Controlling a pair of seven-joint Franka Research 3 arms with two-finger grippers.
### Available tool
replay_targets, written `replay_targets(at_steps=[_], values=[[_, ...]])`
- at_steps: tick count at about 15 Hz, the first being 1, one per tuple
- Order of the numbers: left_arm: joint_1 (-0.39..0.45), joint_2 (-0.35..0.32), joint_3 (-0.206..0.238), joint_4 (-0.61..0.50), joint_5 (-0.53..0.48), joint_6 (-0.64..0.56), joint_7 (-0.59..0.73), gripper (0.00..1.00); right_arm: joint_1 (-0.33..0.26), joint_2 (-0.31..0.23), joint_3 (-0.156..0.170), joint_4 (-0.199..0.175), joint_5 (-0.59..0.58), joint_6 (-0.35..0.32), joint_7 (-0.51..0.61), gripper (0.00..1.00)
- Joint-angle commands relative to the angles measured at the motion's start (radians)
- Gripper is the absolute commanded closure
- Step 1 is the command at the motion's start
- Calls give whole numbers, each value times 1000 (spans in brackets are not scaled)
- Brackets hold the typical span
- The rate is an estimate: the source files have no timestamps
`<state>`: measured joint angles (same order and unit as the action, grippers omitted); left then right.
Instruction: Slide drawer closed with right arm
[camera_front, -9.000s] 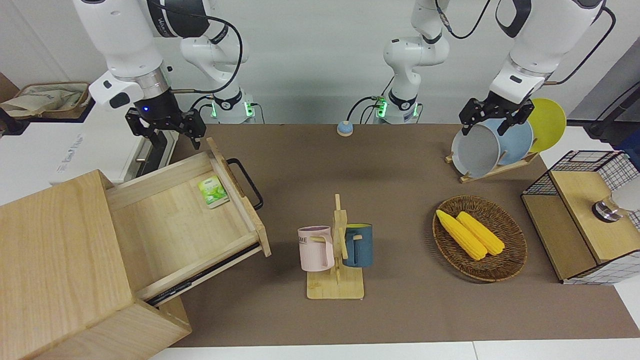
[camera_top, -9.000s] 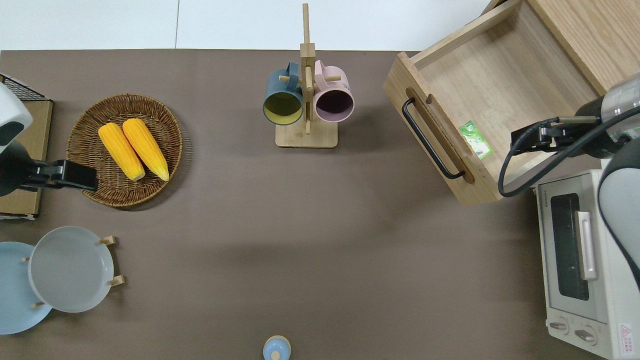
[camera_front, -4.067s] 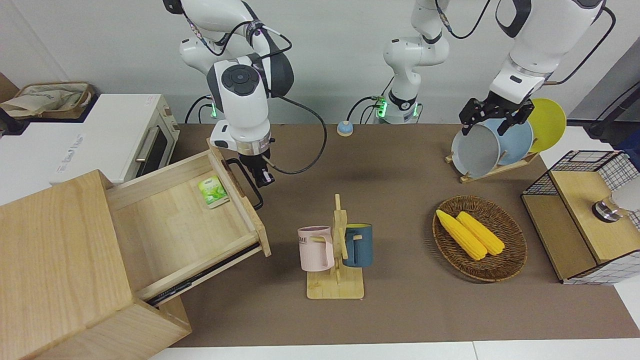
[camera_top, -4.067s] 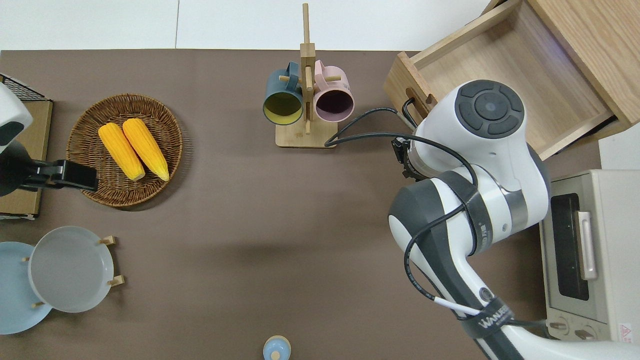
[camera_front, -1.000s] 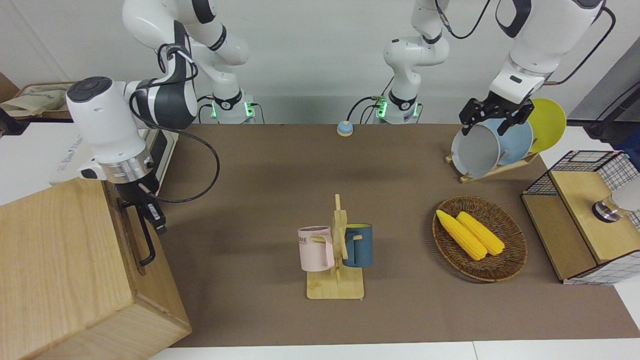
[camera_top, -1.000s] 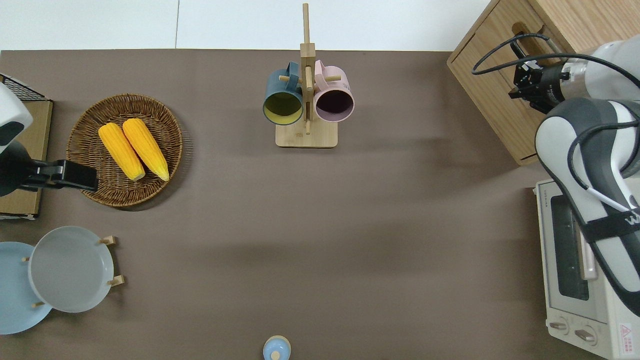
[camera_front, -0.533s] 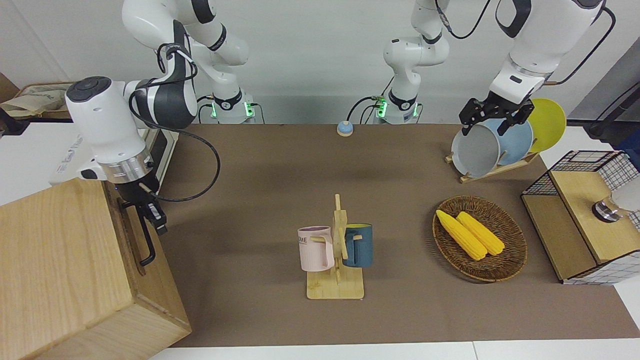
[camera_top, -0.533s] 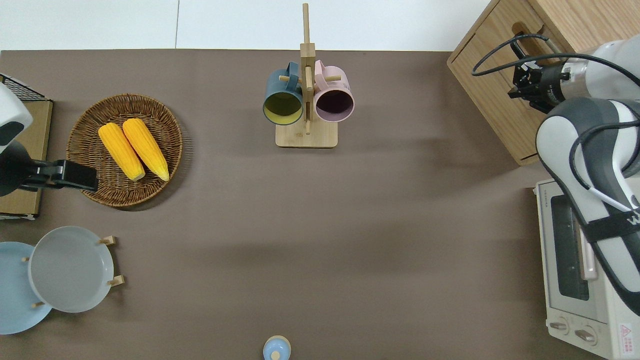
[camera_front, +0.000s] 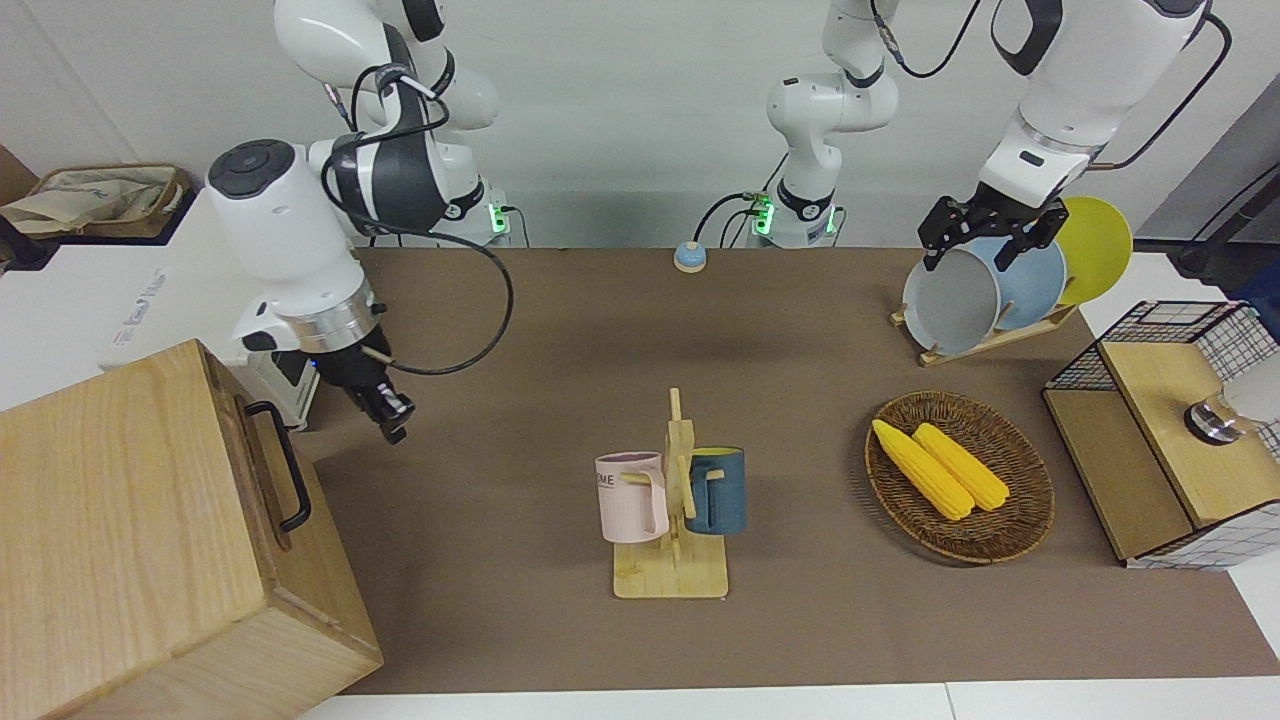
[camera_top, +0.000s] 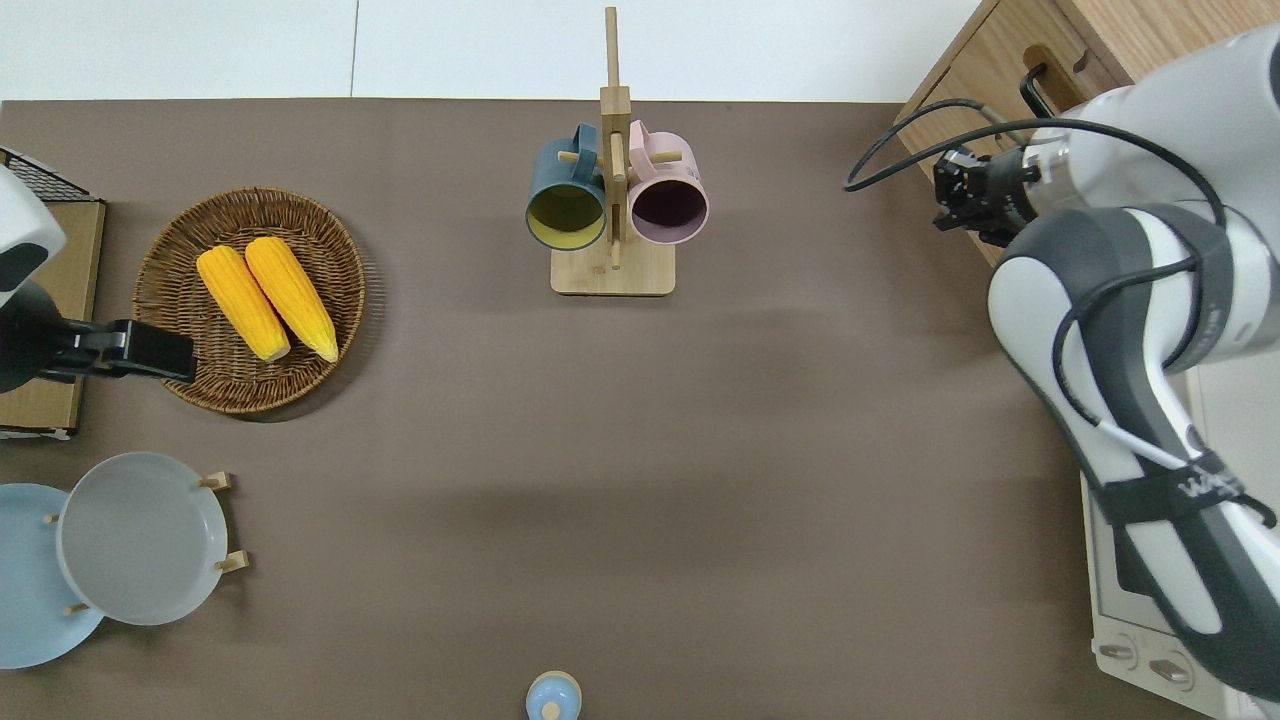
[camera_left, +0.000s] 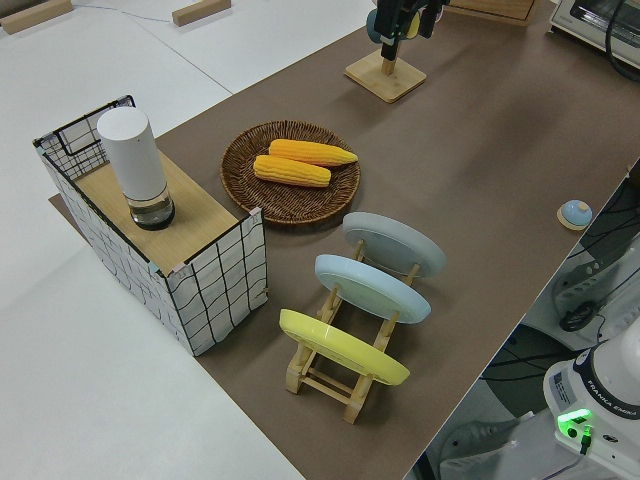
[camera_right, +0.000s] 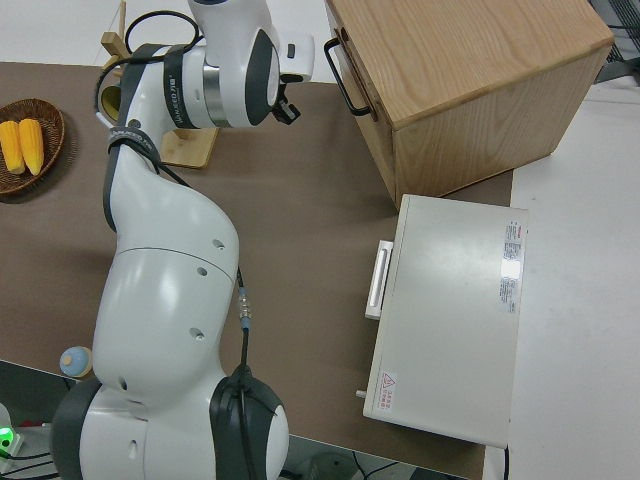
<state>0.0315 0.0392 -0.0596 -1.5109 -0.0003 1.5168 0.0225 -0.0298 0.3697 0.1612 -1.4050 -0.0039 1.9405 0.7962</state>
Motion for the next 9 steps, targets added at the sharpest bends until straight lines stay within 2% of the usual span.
replay_targets(at_steps=[1, 4, 9], values=[[4, 11, -6, 24, 17, -20, 10, 7, 69, -64, -8, -6, 22, -130, -89, 1000], [4, 11, -6, 24, 17, -20, 10, 7, 123, -130, -17, -22, 7, -228, -196, 1000], [4, 11, -6, 24, 17, -20, 10, 7, 111, -251, -19, -94, 4, -275, -443, 1000]])
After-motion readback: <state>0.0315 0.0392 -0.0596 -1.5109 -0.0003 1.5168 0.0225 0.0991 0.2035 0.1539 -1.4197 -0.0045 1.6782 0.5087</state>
